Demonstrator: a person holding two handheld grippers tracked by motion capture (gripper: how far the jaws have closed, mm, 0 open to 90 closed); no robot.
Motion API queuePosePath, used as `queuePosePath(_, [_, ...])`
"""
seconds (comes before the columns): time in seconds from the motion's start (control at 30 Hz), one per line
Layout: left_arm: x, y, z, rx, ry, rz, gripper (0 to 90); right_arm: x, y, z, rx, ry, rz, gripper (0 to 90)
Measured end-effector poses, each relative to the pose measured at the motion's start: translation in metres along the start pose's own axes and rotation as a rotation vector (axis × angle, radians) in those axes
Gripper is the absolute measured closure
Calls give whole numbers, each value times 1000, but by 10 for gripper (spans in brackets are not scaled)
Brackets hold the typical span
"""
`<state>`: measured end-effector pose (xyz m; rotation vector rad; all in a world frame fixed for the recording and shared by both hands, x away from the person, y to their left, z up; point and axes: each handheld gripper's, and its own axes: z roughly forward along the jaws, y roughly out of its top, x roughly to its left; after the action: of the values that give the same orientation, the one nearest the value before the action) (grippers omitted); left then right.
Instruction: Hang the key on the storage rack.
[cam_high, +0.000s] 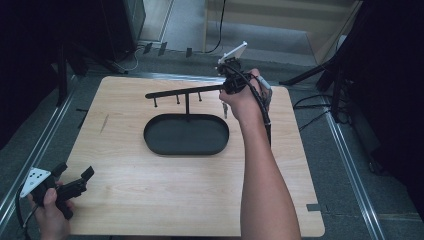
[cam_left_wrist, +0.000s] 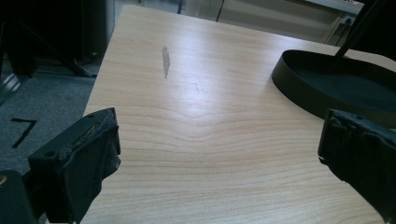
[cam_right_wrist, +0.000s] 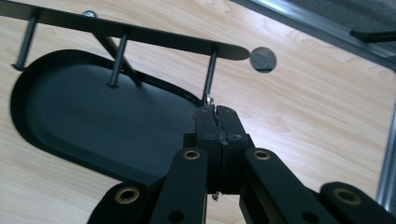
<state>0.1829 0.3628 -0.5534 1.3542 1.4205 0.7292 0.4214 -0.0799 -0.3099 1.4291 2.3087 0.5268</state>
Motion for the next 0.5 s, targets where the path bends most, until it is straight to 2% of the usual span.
queuePosePath(0.1, [0,0,0,-1,0,-1,0,-1,-1,2,0,-11,-6,899])
queuePosePath(0.17, [0,0,0,0,-1,1,0,-1,0,0,-20,7,-1,900])
queuePosePath(0.3, [0,0,0,1,0,3,0,3,3,-5,-28,6,-23,900])
queuePosePath(0.5, [0,0,0,1,0,5,0,5,7,-7,-35,4,-21,900])
